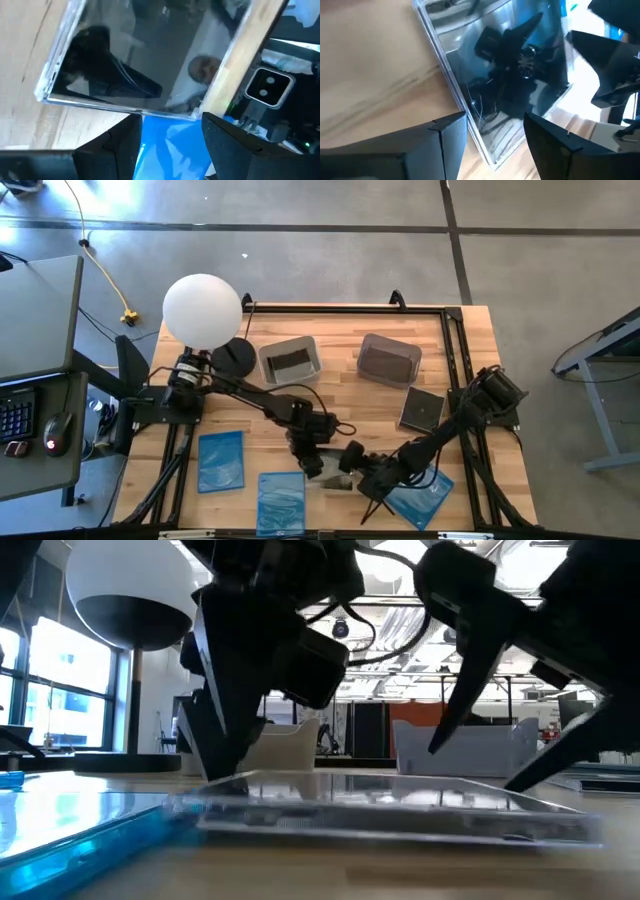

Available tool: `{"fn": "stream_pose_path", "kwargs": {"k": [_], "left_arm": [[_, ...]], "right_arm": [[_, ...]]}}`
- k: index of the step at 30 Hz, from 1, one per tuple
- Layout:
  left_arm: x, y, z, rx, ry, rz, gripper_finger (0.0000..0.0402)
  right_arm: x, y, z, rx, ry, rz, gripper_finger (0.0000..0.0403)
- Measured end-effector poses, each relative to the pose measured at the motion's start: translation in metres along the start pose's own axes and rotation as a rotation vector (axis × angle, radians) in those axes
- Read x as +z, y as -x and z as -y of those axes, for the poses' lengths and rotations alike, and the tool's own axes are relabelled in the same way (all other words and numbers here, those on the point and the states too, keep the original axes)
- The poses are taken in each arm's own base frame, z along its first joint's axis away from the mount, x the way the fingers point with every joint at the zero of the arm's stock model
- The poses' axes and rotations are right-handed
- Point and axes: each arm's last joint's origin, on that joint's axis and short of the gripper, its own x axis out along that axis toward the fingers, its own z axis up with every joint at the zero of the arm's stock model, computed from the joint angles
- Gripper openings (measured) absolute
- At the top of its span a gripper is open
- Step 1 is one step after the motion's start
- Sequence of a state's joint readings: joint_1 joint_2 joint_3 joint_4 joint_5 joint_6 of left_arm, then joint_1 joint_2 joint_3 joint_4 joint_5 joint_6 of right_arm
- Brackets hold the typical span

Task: Pick & place jewel cases by type
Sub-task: Put the bottom black CD case into the gray bin

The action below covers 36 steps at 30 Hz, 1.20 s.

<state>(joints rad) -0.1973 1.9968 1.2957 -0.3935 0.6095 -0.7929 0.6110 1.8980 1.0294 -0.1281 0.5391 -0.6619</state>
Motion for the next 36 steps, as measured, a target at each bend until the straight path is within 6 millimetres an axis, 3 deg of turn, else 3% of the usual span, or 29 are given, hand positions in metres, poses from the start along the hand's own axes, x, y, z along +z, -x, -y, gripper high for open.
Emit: {"fn": "stream_pose_path", "kwargs": {"k": [12, 25, 31, 36], "left_arm": [[-0.017, 0.022, 0.012, 0.080, 0.024, 0.007, 0.0201], [-0.050, 0.006, 0.021, 0.251, 0.091, -0.076, 0.0201], [-0.060, 0.005, 0.021, 0.342, 0.073, -0.079, 0.0201], [-0.063, 0.007, 0.025, 0.327, -0.015, -0.089, 0.0201]], "right_arm": [[-0.001, -0.007, 0.015, -0.013, 0.054, 0.077, 0.0188], [-0.013, -0.021, 0.040, 0.064, 0.065, 0.234, 0.0188], [-0.015, -0.022, 0.042, 0.052, 0.052, 0.210, 0.0188], [-0.011, -0.017, 0.043, -0.071, -0.047, 0.120, 0.0188]]}}
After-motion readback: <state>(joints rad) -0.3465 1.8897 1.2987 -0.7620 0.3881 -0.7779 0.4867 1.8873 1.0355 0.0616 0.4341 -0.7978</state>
